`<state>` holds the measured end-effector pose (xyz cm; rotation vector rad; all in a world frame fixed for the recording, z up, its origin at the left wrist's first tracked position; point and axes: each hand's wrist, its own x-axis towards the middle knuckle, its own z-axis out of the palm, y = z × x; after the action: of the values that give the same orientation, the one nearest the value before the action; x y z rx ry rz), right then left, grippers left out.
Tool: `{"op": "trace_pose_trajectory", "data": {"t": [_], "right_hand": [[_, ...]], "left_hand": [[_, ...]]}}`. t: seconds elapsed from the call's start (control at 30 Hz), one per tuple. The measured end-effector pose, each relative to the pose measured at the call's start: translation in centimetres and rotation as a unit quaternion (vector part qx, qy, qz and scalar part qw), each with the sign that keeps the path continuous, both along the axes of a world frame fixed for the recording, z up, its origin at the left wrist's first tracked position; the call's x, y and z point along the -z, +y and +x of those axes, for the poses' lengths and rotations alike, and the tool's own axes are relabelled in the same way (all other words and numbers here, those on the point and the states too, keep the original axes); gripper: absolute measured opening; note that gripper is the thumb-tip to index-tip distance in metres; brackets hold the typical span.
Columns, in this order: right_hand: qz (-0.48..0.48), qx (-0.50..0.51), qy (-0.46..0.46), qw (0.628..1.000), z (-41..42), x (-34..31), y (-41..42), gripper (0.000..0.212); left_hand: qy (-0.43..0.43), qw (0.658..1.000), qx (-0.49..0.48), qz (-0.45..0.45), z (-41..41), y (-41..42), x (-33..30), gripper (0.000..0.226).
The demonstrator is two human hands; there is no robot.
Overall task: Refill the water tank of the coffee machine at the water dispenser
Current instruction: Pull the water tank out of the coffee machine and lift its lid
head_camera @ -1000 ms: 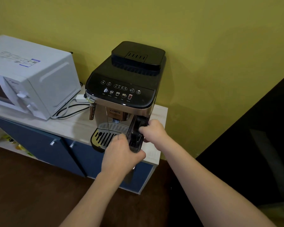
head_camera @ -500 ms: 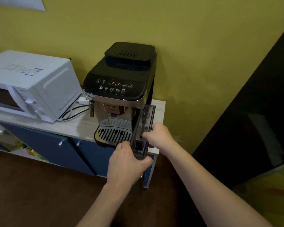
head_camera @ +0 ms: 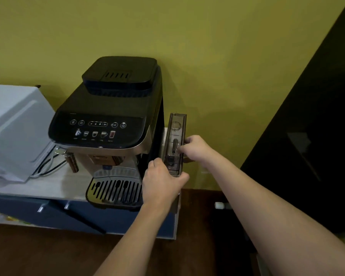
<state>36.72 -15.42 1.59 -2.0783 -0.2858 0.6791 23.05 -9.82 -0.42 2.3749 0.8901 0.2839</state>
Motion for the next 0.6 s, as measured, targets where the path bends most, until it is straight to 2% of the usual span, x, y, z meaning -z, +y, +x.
{"op": "trace_pose_trajectory", "data": {"t": [0.13,0.23,0.37,0.43,0.5,0.6], "right_hand": [[0.012,-0.009,0.039,0.999,2.0,2.3,1.4,0.02],[0.027,-0.009,0.046,0.999,2.4,3.0,1.6,0.015],[0.048,-0.004,0.064,0.997,3.2,3.1,1.1,0.031],[-0.015,-0.027,-0.052,0.998,4.1,2.9,0.8,0.043],[-0.077,-0.074,-0.197,0.975,4.9,2.3,0.6,0.044],[-0.102,-0.184,-0.298,0.931,5.6,1.8,0.7,0.05]], "left_hand": [[0.02,1.0,-0.004,-0.008,1.9,1.2,1.7,0.062],[0.032,0.999,0.0,-0.015,2.3,1.7,1.9,0.065],[0.077,0.995,0.039,0.056,2.3,2.0,0.7,0.069],[0.057,0.992,0.062,0.096,2.6,2.1,-0.5,0.059],[0.054,0.986,0.086,0.129,3.7,2.4,-1.8,0.04],[0.09,0.976,0.097,0.17,6.3,2.9,-2.9,0.024]]}}
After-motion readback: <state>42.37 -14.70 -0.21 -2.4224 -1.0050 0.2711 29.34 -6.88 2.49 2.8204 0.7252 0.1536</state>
